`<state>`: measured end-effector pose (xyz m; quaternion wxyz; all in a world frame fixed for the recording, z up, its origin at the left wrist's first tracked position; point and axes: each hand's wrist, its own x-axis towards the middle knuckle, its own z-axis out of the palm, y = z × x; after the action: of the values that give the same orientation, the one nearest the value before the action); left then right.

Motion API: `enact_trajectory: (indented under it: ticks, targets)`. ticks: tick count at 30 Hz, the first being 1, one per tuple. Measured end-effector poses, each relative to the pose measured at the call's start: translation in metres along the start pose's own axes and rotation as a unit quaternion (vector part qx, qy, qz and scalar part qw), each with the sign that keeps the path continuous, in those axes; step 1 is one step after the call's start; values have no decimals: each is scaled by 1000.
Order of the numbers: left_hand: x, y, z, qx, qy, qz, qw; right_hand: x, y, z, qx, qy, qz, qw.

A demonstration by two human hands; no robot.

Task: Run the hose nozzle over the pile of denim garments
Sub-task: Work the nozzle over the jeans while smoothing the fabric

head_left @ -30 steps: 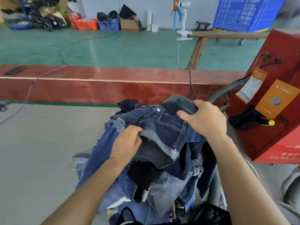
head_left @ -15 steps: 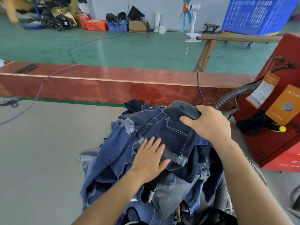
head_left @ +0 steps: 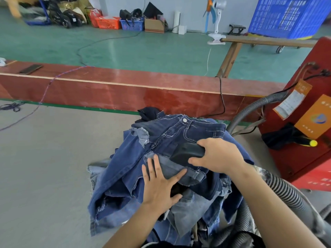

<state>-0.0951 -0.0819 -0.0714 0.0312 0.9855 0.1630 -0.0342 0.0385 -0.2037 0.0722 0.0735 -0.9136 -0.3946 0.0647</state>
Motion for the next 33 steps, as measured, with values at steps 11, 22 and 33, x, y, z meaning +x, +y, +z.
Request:
enact_trajectory:
  ticks: [11,22,33]
  targets:
    - [1,-4,0,-23,-37,29,999,-3,-13,29,-62,12,-25,998]
    - [0,-4,2,-23,-52,25,998,18,-48,39,-96,37,-35,994]
    - [-10,1,-21,-205,128,-84,967,5,-8,-2,107,125,19,986]
